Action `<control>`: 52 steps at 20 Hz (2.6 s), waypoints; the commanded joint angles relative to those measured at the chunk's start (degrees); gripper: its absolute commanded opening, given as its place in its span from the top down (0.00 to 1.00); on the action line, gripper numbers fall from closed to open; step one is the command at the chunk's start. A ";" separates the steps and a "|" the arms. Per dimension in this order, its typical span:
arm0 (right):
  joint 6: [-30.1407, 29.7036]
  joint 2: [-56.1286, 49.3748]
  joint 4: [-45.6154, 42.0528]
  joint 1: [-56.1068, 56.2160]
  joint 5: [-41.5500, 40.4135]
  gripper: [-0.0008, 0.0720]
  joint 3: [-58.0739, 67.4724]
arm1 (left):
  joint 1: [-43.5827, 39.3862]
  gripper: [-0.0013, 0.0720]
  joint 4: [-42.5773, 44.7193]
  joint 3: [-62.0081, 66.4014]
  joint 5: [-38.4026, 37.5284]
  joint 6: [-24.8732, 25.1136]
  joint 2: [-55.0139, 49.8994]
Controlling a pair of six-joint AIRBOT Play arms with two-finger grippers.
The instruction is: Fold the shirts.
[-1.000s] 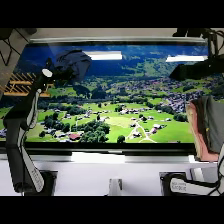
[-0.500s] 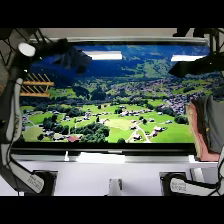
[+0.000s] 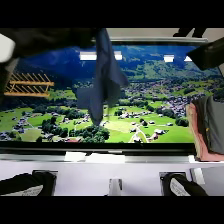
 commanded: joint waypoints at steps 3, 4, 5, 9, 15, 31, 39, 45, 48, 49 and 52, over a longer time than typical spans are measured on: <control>2.75 4.83 -6.60 0.00 11.54 0.10 -0.02 | -11.87 0.64 4.68 -13.05 -1.90 -14.19 -7.80; 3.06 4.39 -7.80 0.00 13.14 0.10 -0.02 | -12.70 0.04 4.72 -12.57 -4.90 -15.41 -9.79; 3.65 3.67 -8.96 0.00 14.58 0.10 -0.02 | -12.26 0.00 5.49 -11.61 -8.66 -14.78 -10.64; 3.78 -1.84 -9.94 0.00 19.91 0.09 -1.51 | -0.63 0.00 29.14 -6.21 -25.77 -15.74 -10.03; 3.23 -9.16 -7.54 0.07 14.71 0.09 -15.91 | 24.28 0.00 12.26 -20.70 -32.20 -18.78 -10.54; -0.76 -13.62 -3.74 5.07 5.57 0.06 -31.58 | 19.52 0.03 -6.97 -36.72 -10.16 -17.86 -20.59; 1.81 -19.30 -0.92 18.99 -12.26 0.04 -35.23 | 18.75 0.93 -10.75 -36.70 -9.03 -9.18 -17.16; -1.60 -25.64 10.38 21.99 -18.49 0.40 -35.19 | 18.71 0.93 -10.78 -36.70 -6.43 -6.21 -10.21; -3.69 -24.20 9.09 22.03 -18.05 0.96 -31.52 | 19.50 0.93 -10.73 -35.52 -4.90 -6.14 -4.92; -4.94 -22.38 6.25 22.03 -17.20 0.96 -28.30 | 20.15 0.93 -10.73 -33.94 -3.65 -5.97 -2.16; -5.09 -14.10 -6.47 22.03 -16.90 0.96 -14.40 | 22.84 0.94 -10.75 -24.17 1.81 -1.92 7.91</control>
